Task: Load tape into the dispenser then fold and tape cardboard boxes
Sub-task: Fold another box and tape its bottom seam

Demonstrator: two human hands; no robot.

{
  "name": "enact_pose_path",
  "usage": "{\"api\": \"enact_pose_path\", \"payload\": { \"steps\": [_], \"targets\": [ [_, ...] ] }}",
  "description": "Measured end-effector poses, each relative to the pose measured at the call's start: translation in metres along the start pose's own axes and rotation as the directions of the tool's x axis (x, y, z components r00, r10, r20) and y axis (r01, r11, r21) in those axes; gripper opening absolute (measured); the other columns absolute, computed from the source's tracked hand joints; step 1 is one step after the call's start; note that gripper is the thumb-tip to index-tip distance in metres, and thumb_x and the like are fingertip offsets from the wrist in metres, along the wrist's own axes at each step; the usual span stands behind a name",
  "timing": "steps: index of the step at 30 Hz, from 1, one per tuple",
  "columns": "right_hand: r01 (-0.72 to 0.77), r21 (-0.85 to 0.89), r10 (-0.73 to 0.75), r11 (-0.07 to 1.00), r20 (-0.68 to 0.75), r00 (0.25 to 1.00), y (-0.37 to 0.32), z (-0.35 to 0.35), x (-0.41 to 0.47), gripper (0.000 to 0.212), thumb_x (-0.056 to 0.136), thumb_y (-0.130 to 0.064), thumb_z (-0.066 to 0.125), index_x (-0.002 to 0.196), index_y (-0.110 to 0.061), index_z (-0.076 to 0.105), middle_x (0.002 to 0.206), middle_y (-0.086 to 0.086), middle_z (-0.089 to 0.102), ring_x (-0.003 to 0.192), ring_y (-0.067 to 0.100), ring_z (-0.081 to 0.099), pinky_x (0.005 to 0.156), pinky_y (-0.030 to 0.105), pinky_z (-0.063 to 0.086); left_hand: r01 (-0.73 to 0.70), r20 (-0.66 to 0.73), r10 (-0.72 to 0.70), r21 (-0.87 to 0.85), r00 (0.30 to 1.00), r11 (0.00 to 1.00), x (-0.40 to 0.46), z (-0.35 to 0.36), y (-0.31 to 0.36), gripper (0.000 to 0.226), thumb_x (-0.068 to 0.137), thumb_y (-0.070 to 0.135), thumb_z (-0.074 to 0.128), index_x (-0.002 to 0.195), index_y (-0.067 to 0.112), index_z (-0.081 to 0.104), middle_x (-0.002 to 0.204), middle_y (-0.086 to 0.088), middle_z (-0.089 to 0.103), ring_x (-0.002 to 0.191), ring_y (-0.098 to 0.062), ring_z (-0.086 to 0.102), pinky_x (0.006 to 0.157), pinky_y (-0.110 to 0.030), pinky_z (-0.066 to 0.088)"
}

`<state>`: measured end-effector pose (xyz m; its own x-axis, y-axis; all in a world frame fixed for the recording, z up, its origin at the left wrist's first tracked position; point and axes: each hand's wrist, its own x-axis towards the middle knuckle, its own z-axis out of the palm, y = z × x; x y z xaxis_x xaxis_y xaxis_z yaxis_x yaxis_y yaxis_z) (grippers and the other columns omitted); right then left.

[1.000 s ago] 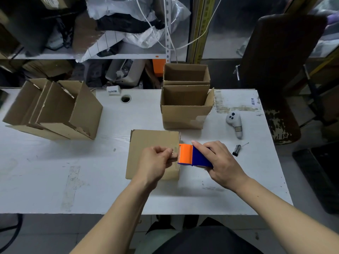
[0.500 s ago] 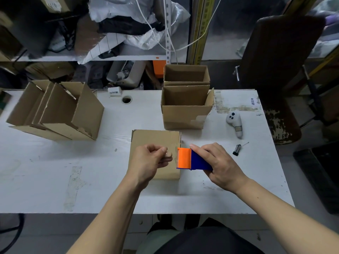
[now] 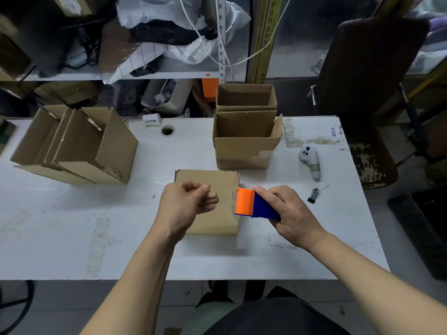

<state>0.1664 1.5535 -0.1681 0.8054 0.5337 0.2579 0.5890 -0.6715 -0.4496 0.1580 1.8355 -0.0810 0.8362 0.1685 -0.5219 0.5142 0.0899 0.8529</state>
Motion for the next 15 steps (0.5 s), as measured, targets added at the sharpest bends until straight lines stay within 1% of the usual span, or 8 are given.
{"api": "enact_pose_path", "payload": {
  "steps": [5, 9, 12, 14, 15],
  "targets": [
    [0.011, -0.05, -0.01, 0.999, 0.01, 1.0, 0.002, -0.002, 0.002, 0.083, 0.086, -0.004, 0.07, 0.16, -0.023, 0.036, 0.114, 0.007, 0.057, 0.1, 0.025, 0.05, 0.09, 0.034, 0.043, -0.01, -0.002, 0.01, 0.008, 1.0, 1.0, 0.003, -0.012, 0.005, 0.016, 0.103, 0.003, 0.062, 0.106, -0.012, 0.065, 0.087, -0.021, 0.075, 0.089, -0.038, 0.078, 0.076, -0.036, 0.066],
    [-0.018, -0.077, 0.02, 0.997, 0.021, 1.0, 0.006, -0.001, -0.003, 0.09, 0.082, 0.0, 0.075, 0.16, -0.023, 0.037, 0.113, 0.007, 0.056, 0.099, 0.025, 0.05, 0.089, 0.034, 0.043, -0.031, -0.027, 0.032, 0.03, 0.999, 0.999, 0.011, -0.022, 0.01, 0.018, 0.103, 0.003, 0.061, 0.105, -0.014, 0.065, 0.086, -0.022, 0.075, 0.089, -0.039, 0.078, 0.074, -0.034, 0.066],
    [-0.005, -0.156, 0.006, 0.988, 0.003, 1.0, 0.008, 0.001, -0.005, 0.089, 0.081, 0.001, 0.074, 0.159, -0.022, 0.039, 0.111, 0.008, 0.056, 0.097, 0.026, 0.05, 0.084, 0.037, 0.044, -0.053, -0.02, 0.055, 0.08, 0.998, 0.995, 0.013, -0.02, 0.011, 0.017, 0.104, 0.004, 0.06, 0.101, -0.012, 0.065, 0.085, -0.021, 0.074, 0.09, -0.041, 0.077, 0.074, -0.037, 0.066],
    [0.019, -0.218, -0.023, 0.976, -0.015, 1.0, 0.005, 0.003, -0.001, 0.081, 0.084, -0.001, 0.065, 0.158, -0.021, 0.041, 0.107, 0.009, 0.057, 0.093, 0.029, 0.05, 0.078, 0.04, 0.045, -0.09, -0.036, 0.094, 0.114, 0.995, 0.989, 0.014, -0.013, 0.013, 0.016, 0.104, 0.006, 0.06, 0.098, -0.007, 0.067, 0.085, -0.019, 0.076, 0.088, -0.039, 0.078, 0.075, -0.04, 0.066],
    [0.027, -0.263, -0.035, 0.964, -0.024, 0.999, 0.002, 0.004, 0.003, 0.076, 0.085, -0.001, 0.06, 0.157, -0.02, 0.043, 0.104, 0.01, 0.057, 0.089, 0.03, 0.05, 0.074, 0.04, 0.043, -0.113, -0.043, 0.121, 0.154, 0.992, 0.982, 0.013, -0.007, 0.014, 0.016, 0.104, 0.008, 0.062, 0.096, -0.004, 0.069, 0.085, -0.018, 0.077, 0.085, -0.035, 0.079, 0.076, -0.042, 0.066]
  ]
}}
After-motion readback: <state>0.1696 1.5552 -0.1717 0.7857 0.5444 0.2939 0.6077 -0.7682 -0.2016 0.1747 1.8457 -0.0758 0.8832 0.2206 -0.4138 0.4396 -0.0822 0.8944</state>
